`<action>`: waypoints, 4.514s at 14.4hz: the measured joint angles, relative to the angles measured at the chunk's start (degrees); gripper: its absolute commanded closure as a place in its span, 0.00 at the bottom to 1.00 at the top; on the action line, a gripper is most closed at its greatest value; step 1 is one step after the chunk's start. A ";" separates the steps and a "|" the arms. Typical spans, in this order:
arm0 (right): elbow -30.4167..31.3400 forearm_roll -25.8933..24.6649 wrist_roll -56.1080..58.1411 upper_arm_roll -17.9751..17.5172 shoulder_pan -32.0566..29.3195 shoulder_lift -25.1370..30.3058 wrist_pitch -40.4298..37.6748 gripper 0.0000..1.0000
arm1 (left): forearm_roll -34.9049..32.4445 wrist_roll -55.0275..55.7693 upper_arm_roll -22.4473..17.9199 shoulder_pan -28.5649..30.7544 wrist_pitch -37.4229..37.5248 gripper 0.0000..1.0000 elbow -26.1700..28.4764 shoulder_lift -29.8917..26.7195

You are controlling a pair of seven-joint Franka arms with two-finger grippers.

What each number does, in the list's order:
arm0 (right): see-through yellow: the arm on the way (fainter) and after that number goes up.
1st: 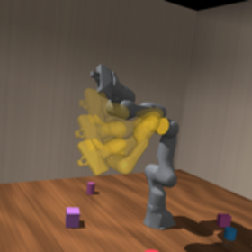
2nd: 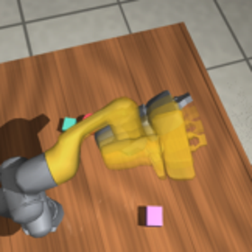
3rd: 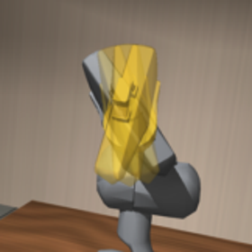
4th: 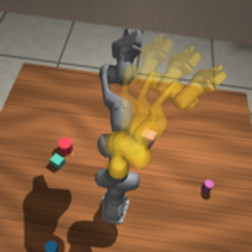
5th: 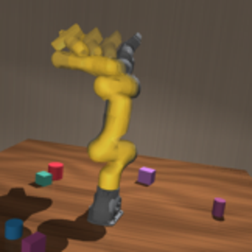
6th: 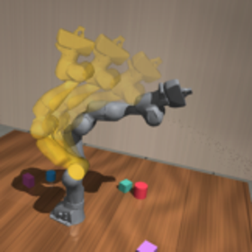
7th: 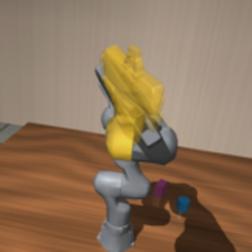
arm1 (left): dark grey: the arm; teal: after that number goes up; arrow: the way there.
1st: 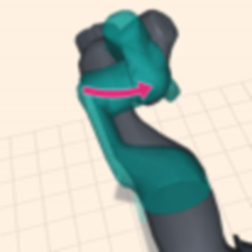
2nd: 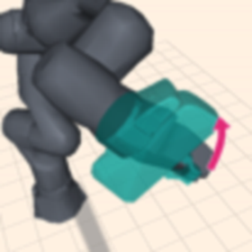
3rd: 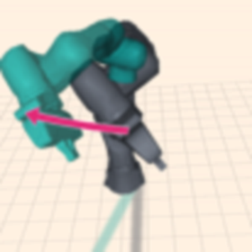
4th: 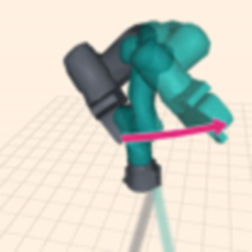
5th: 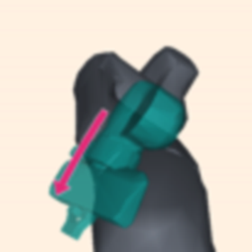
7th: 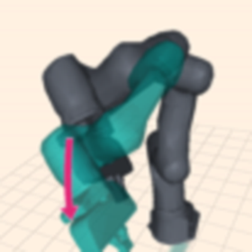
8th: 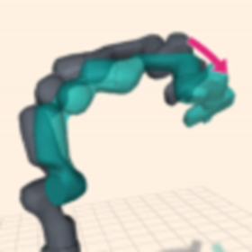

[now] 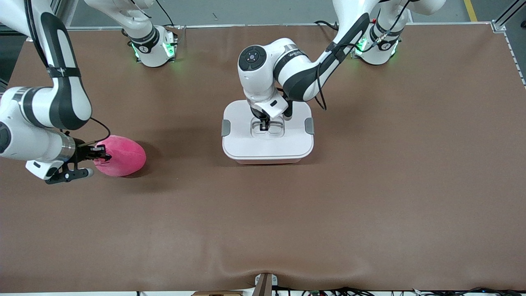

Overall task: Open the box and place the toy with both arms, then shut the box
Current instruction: 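Grasp the lid handle with the left gripper while the right gripper grasps the toy, then lift the lid aside with the left gripper while the right gripper lifts the toy, then lower the pink toy into the open box and open the right gripper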

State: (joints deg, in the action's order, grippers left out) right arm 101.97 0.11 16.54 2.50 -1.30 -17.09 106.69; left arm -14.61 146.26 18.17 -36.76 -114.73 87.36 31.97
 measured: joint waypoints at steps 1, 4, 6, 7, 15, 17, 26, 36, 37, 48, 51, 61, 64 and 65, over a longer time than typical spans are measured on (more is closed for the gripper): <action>-1.90 0.00 1.31 -0.05 0.01 0.39 -2.99 1.00 | 0.00 0.00 0.00 0.00 0.00 1.00 0.00 0.00; -7.77 -0.37 4.43 -0.40 0.04 1.31 -9.95 1.00 | 0.00 0.00 0.00 0.00 0.00 1.00 -0.04 0.00; -10.44 -2.16 5.46 -1.06 0.31 1.57 -12.42 1.00 | 0.00 0.00 0.00 0.00 0.00 1.00 -0.09 0.00; -11.68 -2.50 5.94 -1.33 0.46 1.57 -13.76 1.00 | 0.00 0.00 0.00 0.00 0.01 1.00 -0.12 0.00; -21.12 -2.56 11.35 -5.14 0.86 1.60 -23.52 1.00 | 0.00 -0.05 0.11 -0.01 1.21 1.00 -0.54 -0.48; -21.41 -2.71 14.67 -6.66 1.03 1.61 -23.52 1.00 | 0.00 -0.24 0.31 -0.03 1.71 1.00 -0.78 -0.59; -24.05 -2.79 33.56 -13.56 1.15 2.63 -23.48 1.00 | 0.07 -5.98 0.32 1.59 8.02 1.00 -1.66 -5.49; -25.66 -2.82 38.29 -27.12 1.55 2.94 -21.58 1.00 | 5.84 -33.20 0.25 15.32 13.99 1.00 -1.85 -14.84; -25.66 -2.82 39.40 -27.88 1.80 2.93 -20.81 1.00 | 6.84 -36.47 0.22 16.77 14.54 1.00 -1.85 -15.81; -22.27 -3.47 48.30 -34.35 6.20 1.43 -11.26 1.00 | 15.01 -69.77 0.08 32.16 16.97 1.00 -1.84 -19.38; -18.69 -6.07 49.14 -37.55 6.74 0.62 -5.73 1.00 | 16.78 -79.39 0.00 36.21 17.95 1.00 -1.85 -19.96; -14.73 -12.14 51.75 -42.64 9.70 -2.53 -0.75 1.00 | 20.36 -98.36 -0.11 42.67 25.00 1.00 -1.71 -19.97; -13.69 -12.34 51.77 -43.48 9.82 -2.65 -0.63 1.00 | 20.37 -101.42 -0.12 43.61 26.98 1.00 -1.72 -19.97; -13.39 -12.41 51.79 -43.60 9.82 -2.65 -0.63 1.00 | 20.37 -101.69 -0.12 43.63 27.17 1.00 -1.72 -19.97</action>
State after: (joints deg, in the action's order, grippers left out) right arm 88.58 -12.29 68.33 -41.11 8.52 -19.74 106.06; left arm 5.77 44.57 18.05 6.87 -87.56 85.64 12.00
